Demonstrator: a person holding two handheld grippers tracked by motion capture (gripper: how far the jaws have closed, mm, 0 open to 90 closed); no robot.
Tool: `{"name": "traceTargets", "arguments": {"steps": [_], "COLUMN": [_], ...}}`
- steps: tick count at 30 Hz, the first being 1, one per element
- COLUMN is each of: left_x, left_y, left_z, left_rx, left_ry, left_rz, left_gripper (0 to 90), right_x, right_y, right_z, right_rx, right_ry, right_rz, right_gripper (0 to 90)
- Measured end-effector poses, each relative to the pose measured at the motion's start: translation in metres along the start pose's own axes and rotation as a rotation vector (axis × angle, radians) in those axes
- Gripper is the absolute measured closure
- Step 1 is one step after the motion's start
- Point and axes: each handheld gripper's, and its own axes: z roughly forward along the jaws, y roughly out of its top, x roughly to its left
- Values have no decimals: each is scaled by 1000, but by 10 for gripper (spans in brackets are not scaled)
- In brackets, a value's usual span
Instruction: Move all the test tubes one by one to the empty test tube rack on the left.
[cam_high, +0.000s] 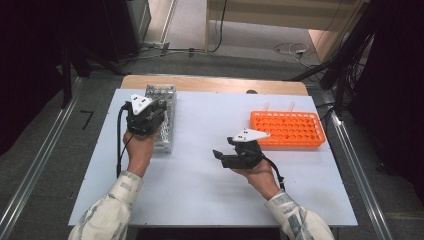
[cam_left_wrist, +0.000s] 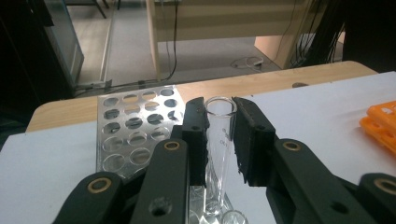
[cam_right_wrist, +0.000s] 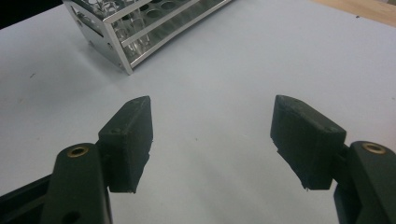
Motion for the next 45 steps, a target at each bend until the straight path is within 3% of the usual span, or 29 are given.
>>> {"name": "traceTargets", "arguments": {"steps": [17,25,33,39,45], "left_x": [-8,-8,-10,-10,-17], "left_y": [-22,-29,-27,-25,-23], "left_z": [8,9,6,0,-16], "left_rx": [39,58,46,39,8], "left_ry": [15,14,-1,-13,-44], "left_rz": [25,11,-8,-34,-39], "left_gripper": [748,739,705,572,363], "right_x": [1,2,2,-3,-19], "right_y": [0,0,0,1,2], "right_z": [1,2,1,-2,-13], "right_rx": [3,7,4,-7,-34], "right_ry": [0,-3,-5,-19,-64], "right_rz": [-5,-10,-7,5,44], "right_gripper": [283,283,283,284,288]}}
